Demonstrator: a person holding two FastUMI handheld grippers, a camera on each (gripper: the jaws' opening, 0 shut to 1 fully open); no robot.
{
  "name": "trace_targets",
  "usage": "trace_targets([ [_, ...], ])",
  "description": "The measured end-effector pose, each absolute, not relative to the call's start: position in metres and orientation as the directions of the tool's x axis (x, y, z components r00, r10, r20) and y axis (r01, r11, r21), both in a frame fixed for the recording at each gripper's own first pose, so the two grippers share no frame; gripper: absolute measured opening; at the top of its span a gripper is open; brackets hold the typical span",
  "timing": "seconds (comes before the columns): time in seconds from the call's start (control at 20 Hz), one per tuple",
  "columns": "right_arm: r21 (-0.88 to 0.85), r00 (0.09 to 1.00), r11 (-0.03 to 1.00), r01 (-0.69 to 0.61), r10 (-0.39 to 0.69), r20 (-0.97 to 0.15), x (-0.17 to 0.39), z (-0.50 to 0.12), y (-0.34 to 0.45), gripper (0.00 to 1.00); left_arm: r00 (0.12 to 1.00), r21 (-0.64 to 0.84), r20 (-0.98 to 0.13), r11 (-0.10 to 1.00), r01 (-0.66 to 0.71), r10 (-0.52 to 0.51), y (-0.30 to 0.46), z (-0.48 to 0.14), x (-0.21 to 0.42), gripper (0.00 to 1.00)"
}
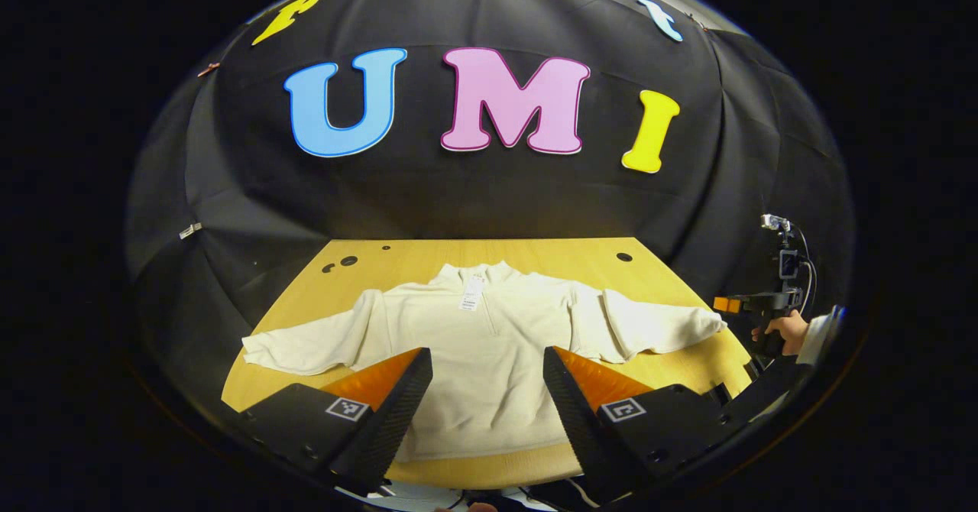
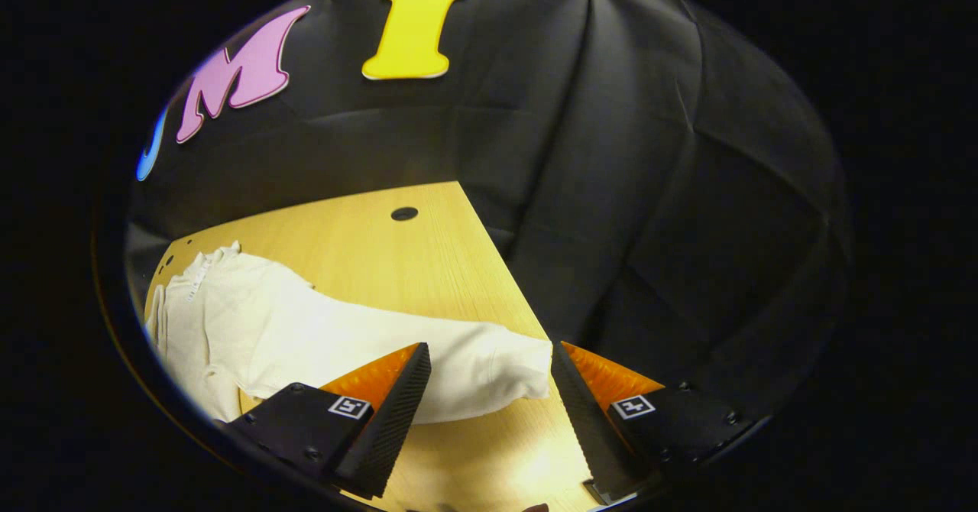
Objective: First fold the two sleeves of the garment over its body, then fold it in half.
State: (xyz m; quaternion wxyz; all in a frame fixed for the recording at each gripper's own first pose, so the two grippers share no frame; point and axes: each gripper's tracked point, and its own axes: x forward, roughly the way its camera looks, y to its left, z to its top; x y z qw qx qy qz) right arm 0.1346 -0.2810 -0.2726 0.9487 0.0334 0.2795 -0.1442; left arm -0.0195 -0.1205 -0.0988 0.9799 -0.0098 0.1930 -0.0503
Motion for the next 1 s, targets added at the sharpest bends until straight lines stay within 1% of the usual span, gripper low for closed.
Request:
trace_targets([
  [0.15,-0.001,0.769,0.955,0.297,-0.240,-0.593,0.144,-0.302,-0.291,0.98,0.907,-0.039,-0.408,0.994,0.099,-0.106,-0.131,-0.105,-0.024,0.95],
  [0.35,0.020,0.748,0.957,0.290,-0.213,-0.629,0.151,-0.321,-0.298,0.98,0.873,-0.111,-0.464,0.987,0.112,-0.151,-0.156,-0.120,-0.039,0.94],
  [0.5,0.003,0.729,0.965,0.263,-0.197,-0.656,0.150,-0.331,-0.296,0.98,0.872,-0.100,-0.469,0.989,0.105,-0.140,-0.154,-0.118,-0.036,0.94],
  [0.6,0.008,0.698,0.968,0.249,-0.174,-0.694,0.146,-0.340,-0.292,0.98,0.871,-0.090,-0.473,0.990,0.104,-0.135,-0.154,-0.119,-0.035,0.95],
  [0.65,0.018,0.713,0.965,0.261,-0.180,-0.677,0.153,-0.338,-0.294,0.98,0.870,-0.082,-0.476,0.991,0.103,-0.130,-0.152,-0.119,-0.034,0.94],
  [0.75,0.031,0.710,0.963,0.268,-0.175,-0.682,0.149,-0.338,-0.293,0.93,0.868,-0.074,-0.479,0.992,0.105,-0.128,-0.151,-0.120,-0.032,0.95],
  [0.8,0.030,0.709,0.966,0.257,-0.168,-0.685,0.151,-0.342,-0.292,0.92,0.867,-0.075,-0.481,0.992,0.106,-0.129,-0.152,-0.121,-0.032,0.95],
  [0.85,0.027,0.716,0.969,0.244,-0.161,-0.680,0.151,-0.341,-0.288,0.85,0.867,-0.078,-0.482,0.991,0.107,-0.131,-0.151,-0.121,-0.031,0.95],
  [1.0,0.024,0.706,0.973,0.231,-0.150,-0.692,0.148,-0.342,-0.288,0.27,0.868,-0.077,-0.480,0.992,0.102,-0.127,-0.146,-0.121,-0.031,0.95],
])
